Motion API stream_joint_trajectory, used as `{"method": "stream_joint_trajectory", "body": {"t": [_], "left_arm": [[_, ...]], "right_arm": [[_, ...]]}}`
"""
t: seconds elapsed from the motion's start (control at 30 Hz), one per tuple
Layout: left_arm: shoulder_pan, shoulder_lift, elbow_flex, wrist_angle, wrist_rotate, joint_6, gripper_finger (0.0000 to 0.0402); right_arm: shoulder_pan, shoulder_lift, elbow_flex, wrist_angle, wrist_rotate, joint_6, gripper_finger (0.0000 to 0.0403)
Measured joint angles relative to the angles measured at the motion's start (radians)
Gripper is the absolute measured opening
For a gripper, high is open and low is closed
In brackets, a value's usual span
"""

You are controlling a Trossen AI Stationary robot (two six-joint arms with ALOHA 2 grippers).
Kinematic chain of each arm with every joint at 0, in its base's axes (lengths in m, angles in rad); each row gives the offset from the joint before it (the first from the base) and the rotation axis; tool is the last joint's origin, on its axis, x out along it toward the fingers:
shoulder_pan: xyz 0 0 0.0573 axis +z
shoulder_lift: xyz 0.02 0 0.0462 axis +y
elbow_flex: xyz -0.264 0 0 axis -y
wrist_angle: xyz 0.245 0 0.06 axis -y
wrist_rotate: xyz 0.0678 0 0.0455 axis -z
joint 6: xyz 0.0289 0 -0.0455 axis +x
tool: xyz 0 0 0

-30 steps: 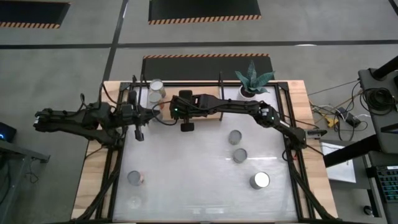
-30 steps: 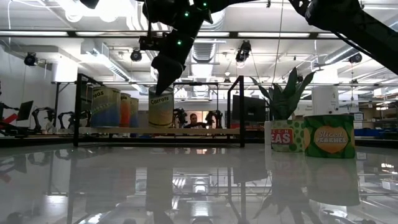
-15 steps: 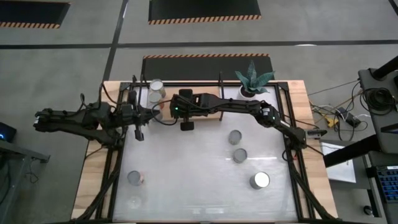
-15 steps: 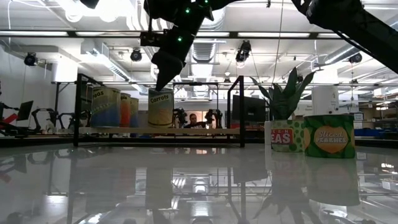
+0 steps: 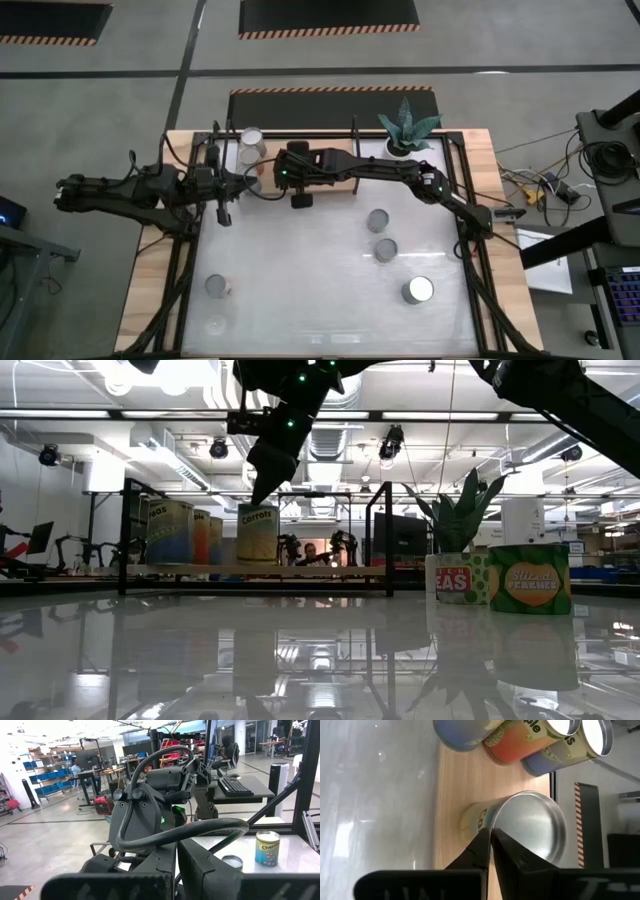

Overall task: Pick and place cans onto a shelf
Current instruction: Put the canned carrots on the shelf

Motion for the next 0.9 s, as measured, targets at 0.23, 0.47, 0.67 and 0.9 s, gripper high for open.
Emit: {"method": "stream_joint_trajectory", "body": {"t": [0.23,0.47,0.67,0.9], "left_arm": [[0.0,0.0,0.0,0.0,0.0,0.0,0.0],[0.0,0.0,0.0,0.0,0.0,0.0,0.0],[0.0,0.001,0.0,-0.001,0.0,0.0,0.0],[0.0,0.005,0.0,-0.008,0.0,0.005,0.0]], "right_arm": [[-0.004,0.0,0.0,0.003,-0.001,0.027,0.0038],[-0.004,-0.009,0.0,0.002,-0.002,0.027,0.0105],[-0.005,-0.08,0.001,-0.016,0.0,0.012,0.0141],[-0.108,-0.121,0.002,-0.012,-0.086,0.022,0.01]]}}
